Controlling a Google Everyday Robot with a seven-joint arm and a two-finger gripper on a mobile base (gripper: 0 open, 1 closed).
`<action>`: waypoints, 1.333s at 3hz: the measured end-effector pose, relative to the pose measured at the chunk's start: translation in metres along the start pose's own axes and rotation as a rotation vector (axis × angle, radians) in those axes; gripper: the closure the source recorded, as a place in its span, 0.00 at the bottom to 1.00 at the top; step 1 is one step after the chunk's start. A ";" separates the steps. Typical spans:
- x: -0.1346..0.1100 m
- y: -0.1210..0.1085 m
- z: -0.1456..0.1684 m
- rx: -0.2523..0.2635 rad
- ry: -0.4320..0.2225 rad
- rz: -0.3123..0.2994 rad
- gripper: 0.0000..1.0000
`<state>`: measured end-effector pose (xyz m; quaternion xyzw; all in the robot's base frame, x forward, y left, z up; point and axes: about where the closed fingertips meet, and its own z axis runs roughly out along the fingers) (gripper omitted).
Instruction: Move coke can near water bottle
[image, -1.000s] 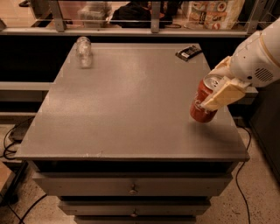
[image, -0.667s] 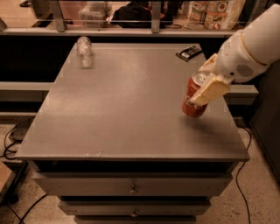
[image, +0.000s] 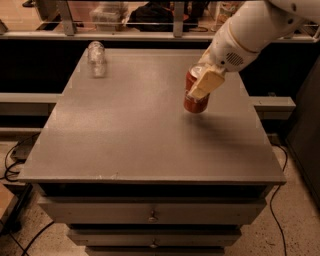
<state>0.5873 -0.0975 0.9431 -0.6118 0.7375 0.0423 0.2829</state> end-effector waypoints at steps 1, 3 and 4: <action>-0.031 -0.033 0.028 0.018 -0.027 0.004 1.00; -0.097 -0.093 0.096 0.022 -0.112 0.042 1.00; -0.105 -0.111 0.114 0.036 -0.173 0.079 1.00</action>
Offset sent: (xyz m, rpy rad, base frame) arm 0.1352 0.1002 0.0025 0.0984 -0.0572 -0.0073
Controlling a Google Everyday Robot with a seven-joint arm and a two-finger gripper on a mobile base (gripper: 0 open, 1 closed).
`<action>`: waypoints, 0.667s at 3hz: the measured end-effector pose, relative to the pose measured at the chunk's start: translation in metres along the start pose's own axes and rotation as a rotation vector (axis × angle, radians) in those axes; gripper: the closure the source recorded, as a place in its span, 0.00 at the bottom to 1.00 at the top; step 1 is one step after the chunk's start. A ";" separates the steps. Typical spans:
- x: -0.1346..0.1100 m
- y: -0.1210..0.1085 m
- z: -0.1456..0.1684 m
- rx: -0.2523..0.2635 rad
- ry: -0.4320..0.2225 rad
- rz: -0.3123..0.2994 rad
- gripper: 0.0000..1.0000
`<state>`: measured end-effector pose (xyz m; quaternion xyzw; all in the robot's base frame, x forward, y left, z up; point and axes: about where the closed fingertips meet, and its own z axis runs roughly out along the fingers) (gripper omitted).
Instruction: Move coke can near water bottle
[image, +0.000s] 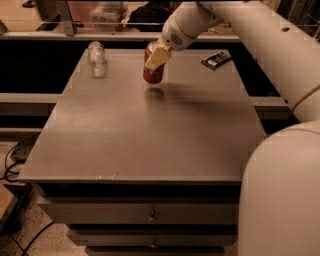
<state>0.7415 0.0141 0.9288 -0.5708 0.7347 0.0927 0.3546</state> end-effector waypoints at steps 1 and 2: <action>-0.011 -0.020 0.024 0.003 -0.059 0.021 1.00; -0.027 -0.035 0.040 0.003 -0.102 0.016 1.00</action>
Offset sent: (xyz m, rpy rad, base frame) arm 0.0840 0.0448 0.0121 0.1465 -0.0577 0.0261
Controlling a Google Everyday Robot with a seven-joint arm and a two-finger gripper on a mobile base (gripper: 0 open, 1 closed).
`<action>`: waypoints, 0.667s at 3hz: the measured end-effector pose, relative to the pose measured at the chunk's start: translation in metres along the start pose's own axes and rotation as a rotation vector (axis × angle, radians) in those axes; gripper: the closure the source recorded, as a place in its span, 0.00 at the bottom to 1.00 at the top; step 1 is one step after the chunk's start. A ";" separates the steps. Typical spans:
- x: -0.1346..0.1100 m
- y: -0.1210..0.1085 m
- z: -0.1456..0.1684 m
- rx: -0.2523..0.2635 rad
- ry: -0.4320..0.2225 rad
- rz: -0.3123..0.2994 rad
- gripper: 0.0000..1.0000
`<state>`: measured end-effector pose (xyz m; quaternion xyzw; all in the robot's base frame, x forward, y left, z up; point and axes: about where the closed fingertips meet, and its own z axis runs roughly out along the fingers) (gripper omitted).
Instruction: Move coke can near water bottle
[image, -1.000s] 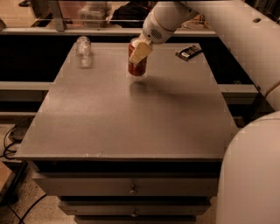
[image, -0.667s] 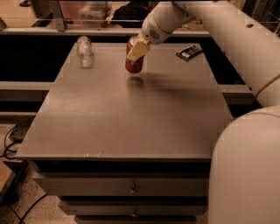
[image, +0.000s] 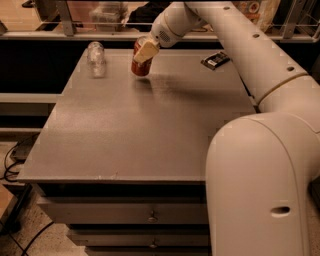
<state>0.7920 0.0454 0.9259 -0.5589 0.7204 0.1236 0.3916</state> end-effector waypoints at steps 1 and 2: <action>-0.017 -0.004 0.017 -0.017 -0.002 -0.036 1.00; -0.027 0.008 0.046 -0.073 0.068 -0.102 0.74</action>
Offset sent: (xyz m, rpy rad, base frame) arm 0.0327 0.0648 -0.0018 -0.1627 0.0181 0.1467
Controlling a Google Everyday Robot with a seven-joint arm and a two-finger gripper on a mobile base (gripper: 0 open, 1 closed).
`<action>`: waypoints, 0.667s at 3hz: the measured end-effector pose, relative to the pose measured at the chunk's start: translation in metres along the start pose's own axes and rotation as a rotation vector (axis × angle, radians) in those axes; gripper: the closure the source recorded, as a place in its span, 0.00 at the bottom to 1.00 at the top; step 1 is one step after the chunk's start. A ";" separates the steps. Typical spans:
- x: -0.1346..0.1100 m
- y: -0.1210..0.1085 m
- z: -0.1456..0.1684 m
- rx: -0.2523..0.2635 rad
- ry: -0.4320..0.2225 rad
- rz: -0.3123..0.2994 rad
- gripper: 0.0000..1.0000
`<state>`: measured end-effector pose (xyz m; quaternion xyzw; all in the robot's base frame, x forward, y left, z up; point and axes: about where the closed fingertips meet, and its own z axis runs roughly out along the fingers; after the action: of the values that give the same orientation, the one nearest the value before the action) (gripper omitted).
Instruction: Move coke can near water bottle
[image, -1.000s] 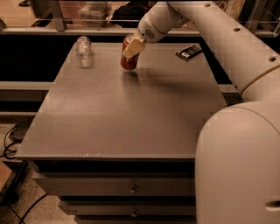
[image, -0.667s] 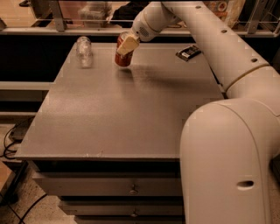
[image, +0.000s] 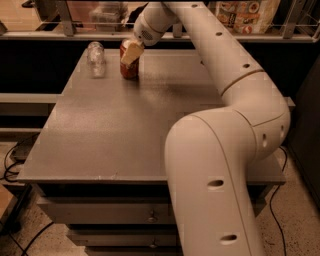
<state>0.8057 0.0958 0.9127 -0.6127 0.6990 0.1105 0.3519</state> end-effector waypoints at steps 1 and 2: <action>-0.004 0.007 0.014 -0.034 0.038 -0.026 0.51; -0.006 0.007 0.014 -0.038 0.042 -0.030 0.19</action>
Offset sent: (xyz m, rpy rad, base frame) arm 0.0144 0.0343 -0.0020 -0.1180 0.0421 0.0926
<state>0.8041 0.1105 0.9044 -0.6318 0.6947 0.1058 0.3271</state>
